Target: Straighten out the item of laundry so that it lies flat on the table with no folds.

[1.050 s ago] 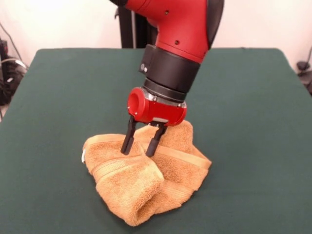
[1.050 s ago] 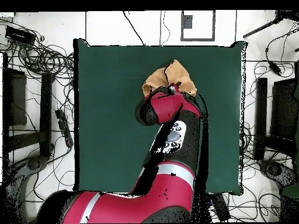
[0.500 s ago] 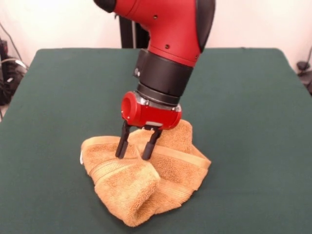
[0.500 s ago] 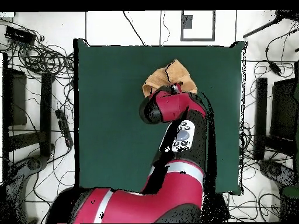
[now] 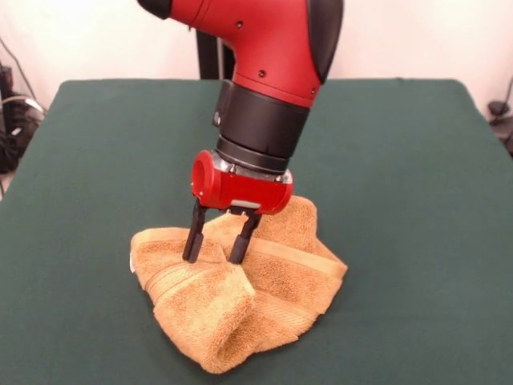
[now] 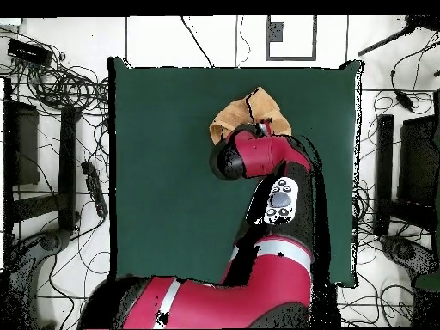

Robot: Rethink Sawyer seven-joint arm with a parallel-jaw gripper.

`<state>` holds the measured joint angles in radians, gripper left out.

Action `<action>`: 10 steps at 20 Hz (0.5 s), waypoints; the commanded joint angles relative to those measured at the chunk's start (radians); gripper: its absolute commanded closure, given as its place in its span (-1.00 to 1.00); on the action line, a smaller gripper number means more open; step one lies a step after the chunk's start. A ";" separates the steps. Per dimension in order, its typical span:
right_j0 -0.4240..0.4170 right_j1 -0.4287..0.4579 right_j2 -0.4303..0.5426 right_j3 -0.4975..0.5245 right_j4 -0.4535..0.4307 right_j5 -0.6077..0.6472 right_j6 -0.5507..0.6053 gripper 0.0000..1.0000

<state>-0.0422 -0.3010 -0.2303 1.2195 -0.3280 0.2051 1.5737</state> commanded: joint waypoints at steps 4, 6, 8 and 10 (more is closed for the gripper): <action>0.063 0.020 0.081 0.046 0.030 0.050 0.147 -1.00; 0.067 0.025 0.076 0.029 0.018 0.057 0.129 -1.00; 0.073 0.033 0.066 0.014 0.010 0.057 0.121 -1.00; 0.076 0.037 0.058 0.011 0.011 0.048 0.128 -1.00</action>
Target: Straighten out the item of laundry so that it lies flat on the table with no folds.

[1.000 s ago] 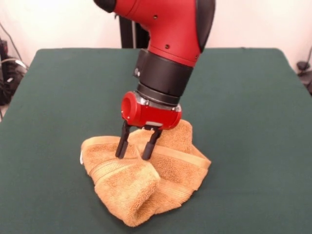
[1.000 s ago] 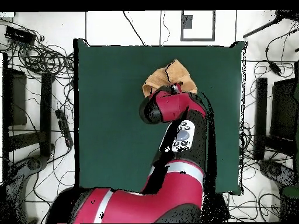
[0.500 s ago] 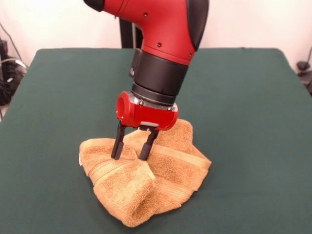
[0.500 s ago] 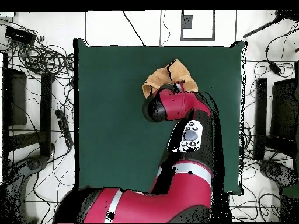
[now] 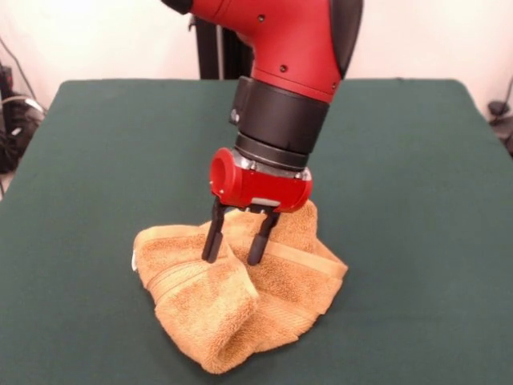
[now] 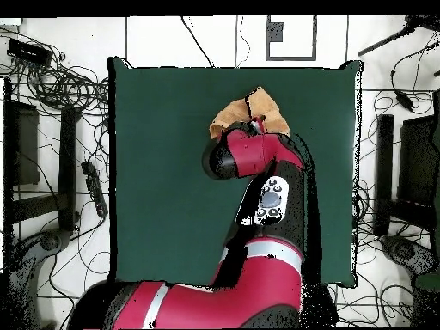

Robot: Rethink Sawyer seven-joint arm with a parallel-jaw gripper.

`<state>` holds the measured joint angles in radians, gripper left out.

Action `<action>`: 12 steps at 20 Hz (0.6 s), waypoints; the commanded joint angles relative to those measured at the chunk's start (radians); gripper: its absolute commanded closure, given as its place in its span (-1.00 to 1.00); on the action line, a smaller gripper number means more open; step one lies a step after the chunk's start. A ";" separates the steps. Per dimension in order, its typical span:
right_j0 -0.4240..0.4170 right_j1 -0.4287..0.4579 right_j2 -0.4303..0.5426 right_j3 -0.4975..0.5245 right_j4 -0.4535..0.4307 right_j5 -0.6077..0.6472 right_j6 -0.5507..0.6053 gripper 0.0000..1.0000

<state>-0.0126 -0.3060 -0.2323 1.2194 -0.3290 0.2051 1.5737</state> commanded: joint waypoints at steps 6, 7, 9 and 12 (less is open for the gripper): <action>0.024 0.029 0.095 0.032 0.030 0.053 0.129 -1.00; 0.028 0.033 0.090 0.024 0.026 0.053 0.126 -1.00; 0.041 0.047 0.067 0.004 0.016 0.045 0.126 -1.00; 0.053 0.064 0.039 -0.017 -0.008 0.038 0.110 -1.00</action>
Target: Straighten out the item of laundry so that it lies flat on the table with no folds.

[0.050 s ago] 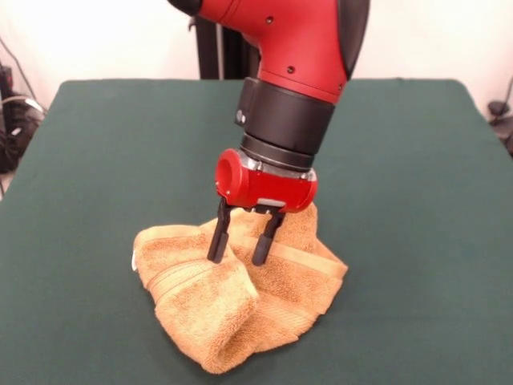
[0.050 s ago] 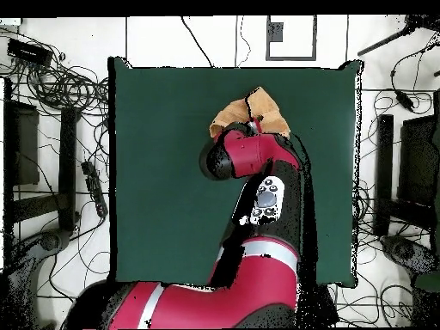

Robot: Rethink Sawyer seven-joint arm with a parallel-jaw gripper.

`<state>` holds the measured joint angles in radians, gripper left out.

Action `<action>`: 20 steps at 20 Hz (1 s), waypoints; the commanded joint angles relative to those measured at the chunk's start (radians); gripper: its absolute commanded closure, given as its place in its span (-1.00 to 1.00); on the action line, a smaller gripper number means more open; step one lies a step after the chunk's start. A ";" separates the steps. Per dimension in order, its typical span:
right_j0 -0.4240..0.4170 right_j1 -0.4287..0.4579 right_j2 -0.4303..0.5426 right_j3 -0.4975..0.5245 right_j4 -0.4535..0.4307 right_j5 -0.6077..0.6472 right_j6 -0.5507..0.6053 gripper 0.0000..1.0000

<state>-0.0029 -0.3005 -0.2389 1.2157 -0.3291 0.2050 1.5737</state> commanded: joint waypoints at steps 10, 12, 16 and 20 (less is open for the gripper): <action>0.084 0.121 -0.051 -0.087 -0.025 -0.003 0.120 -1.00; 0.086 0.125 -0.053 -0.090 -0.020 -0.002 0.121 -1.00; 0.102 0.137 -0.072 -0.105 -0.023 0.000 0.119 -1.00; 0.104 0.156 -0.082 -0.121 -0.027 -0.016 0.115 -1.00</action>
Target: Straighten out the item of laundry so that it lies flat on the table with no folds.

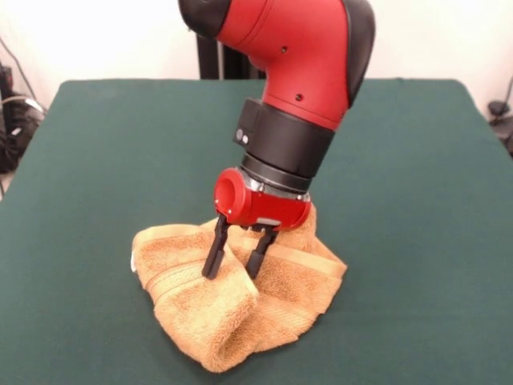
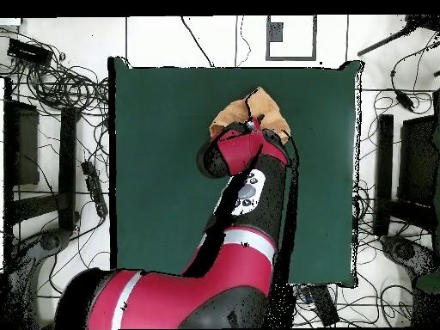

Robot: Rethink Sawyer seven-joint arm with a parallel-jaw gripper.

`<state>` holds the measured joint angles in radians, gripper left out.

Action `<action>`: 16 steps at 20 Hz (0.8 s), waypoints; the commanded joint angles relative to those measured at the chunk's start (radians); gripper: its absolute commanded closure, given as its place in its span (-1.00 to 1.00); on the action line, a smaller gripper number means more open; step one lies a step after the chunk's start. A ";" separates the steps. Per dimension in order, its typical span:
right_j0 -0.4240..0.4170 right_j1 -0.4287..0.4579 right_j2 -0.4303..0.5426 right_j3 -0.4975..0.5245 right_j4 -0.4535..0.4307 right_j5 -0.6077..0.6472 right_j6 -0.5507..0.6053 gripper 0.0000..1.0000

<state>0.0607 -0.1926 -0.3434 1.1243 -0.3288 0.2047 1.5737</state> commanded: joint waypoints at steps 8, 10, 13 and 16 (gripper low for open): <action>0.013 -0.018 0.071 0.024 -0.038 0.005 0.062 -1.00; -0.008 -0.054 0.104 0.049 -0.029 0.025 0.046 -1.00; -0.041 -0.091 0.151 0.083 -0.015 0.043 0.032 -1.00; -0.069 -0.111 0.187 0.108 -0.010 0.033 0.036 -1.00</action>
<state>0.0247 -0.2464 -0.3235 1.1277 -0.3290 0.2051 1.5737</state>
